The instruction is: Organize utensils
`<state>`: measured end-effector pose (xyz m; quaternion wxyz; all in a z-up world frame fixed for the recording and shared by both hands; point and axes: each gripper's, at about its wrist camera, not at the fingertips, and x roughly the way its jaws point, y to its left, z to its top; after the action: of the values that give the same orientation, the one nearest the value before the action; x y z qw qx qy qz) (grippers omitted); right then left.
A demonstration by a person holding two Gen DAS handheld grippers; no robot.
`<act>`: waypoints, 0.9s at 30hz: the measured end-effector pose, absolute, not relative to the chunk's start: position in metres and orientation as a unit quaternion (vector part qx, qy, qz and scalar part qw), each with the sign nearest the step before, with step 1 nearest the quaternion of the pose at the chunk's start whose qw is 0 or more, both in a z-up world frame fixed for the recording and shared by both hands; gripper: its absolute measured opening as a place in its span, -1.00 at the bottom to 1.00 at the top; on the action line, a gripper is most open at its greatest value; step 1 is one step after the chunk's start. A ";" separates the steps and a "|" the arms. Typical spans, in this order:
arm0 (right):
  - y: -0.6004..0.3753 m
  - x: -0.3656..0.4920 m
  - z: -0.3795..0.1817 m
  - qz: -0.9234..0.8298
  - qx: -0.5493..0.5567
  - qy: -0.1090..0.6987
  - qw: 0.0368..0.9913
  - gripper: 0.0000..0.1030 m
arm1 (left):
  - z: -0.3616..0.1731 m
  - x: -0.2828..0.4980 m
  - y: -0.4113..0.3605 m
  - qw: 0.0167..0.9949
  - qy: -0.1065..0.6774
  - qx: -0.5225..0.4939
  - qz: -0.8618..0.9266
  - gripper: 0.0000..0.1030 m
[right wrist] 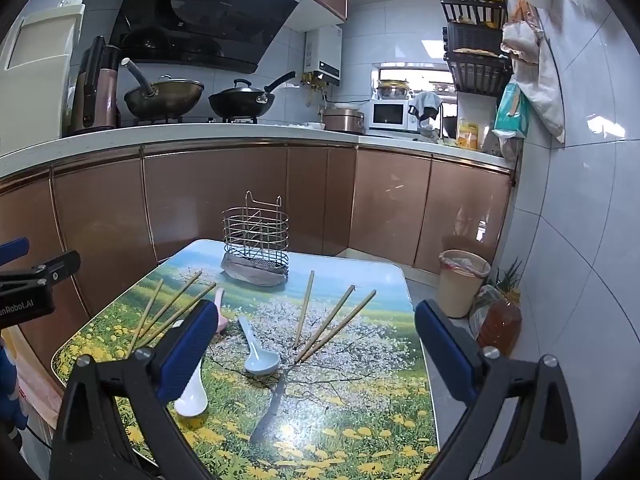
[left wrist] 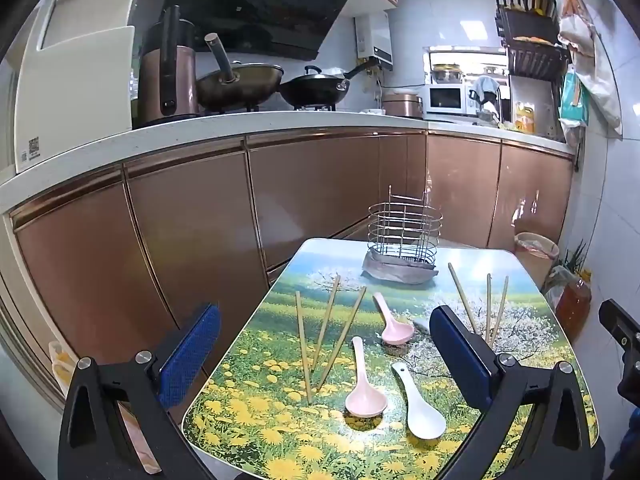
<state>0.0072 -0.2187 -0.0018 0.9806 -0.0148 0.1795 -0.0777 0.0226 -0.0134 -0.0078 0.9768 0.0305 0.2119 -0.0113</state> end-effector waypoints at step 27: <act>-0.221 0.007 -0.001 -0.102 -0.024 0.181 0.978 0.94 | -0.003 0.035 -0.025 0.977 0.205 0.012 -0.049 0.99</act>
<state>0.0075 -0.2212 -0.0008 0.9780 -0.0235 0.1806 -0.1019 0.0347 -0.0250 -0.0032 0.9774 0.0123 0.2051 -0.0490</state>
